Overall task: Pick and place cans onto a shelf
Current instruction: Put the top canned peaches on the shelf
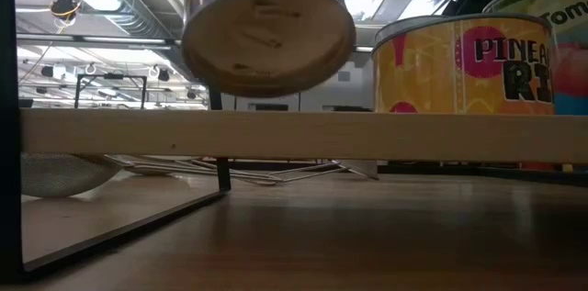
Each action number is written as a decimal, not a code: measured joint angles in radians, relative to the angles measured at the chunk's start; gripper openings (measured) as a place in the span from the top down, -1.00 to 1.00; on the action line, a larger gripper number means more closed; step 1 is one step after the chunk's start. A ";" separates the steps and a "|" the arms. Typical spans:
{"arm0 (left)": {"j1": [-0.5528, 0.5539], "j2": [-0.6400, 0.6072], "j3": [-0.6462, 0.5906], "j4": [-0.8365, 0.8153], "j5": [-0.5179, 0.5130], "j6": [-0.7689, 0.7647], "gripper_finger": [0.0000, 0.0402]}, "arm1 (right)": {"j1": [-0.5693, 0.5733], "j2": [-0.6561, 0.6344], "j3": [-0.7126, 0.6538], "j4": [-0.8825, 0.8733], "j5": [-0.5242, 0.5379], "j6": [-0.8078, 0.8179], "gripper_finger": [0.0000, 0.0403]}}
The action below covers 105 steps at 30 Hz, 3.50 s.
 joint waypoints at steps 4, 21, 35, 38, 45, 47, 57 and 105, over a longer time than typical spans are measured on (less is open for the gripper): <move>0.000 0.020 0.000 -0.004 0.002 0.003 1.00 | 0.000 0.000 0.000 0.000 0.000 0.000 0.55; 0.006 0.044 0.001 -0.009 0.001 0.009 1.00 | 0.000 0.000 0.000 0.000 0.000 0.019 0.55; 0.006 0.044 0.001 -0.010 0.004 0.009 0.79 | 0.000 0.000 0.000 0.000 0.000 0.023 0.55; 0.006 0.044 0.001 -0.010 0.004 0.008 0.74 | 0.000 0.000 0.000 0.000 0.000 0.023 0.55; 0.008 0.044 0.001 -0.010 0.004 0.008 0.69 | 0.000 0.000 0.000 0.000 0.000 0.023 0.55; 0.008 0.044 0.001 -0.010 0.004 0.008 0.69 | 0.000 0.000 0.000 0.000 0.000 0.023 0.55; 0.008 0.044 0.000 0.032 0.004 0.000 0.46 | 0.000 0.000 0.000 0.000 0.000 0.023 0.55; 0.019 0.077 0.000 0.045 0.058 0.087 0.97 | 0.000 -0.001 -0.001 -0.001 -0.027 0.023 0.55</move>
